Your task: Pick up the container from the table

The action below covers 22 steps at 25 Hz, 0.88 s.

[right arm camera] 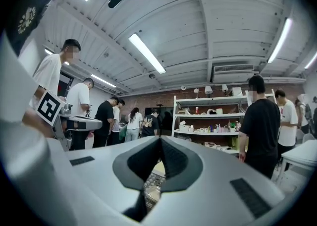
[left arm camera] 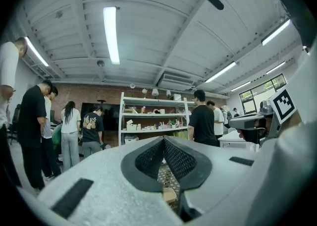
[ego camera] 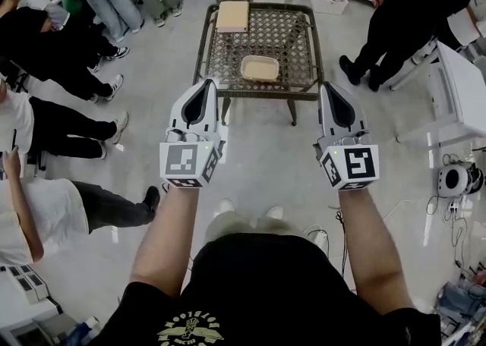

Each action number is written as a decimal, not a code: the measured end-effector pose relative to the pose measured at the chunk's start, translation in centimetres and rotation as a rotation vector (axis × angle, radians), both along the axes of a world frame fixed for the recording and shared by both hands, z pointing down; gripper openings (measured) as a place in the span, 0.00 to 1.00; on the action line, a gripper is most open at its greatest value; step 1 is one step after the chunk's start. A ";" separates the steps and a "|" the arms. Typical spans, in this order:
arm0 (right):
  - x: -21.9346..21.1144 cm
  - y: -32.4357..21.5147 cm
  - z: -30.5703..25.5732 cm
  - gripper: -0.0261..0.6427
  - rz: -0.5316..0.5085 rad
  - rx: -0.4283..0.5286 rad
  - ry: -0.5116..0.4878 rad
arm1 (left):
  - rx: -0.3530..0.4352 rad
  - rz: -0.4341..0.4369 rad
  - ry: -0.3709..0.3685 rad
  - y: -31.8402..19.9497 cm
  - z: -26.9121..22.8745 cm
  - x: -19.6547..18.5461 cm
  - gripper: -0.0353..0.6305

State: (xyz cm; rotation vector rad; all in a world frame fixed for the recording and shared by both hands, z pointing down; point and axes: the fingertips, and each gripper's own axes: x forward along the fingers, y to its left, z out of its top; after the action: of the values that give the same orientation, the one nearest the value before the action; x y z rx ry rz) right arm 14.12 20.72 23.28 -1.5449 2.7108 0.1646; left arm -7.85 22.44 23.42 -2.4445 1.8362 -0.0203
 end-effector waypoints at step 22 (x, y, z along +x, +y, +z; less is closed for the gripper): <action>-2.8 -8.4 0.8 0.05 -0.051 0.013 0.009 | -0.002 -0.033 -0.008 -7.6 1.6 -3.0 0.06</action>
State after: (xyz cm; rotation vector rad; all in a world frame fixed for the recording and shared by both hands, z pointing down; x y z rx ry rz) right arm 11.27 12.31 24.12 -1.4737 2.7477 0.1883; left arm -10.89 14.86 25.00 -2.4119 1.8746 -0.0340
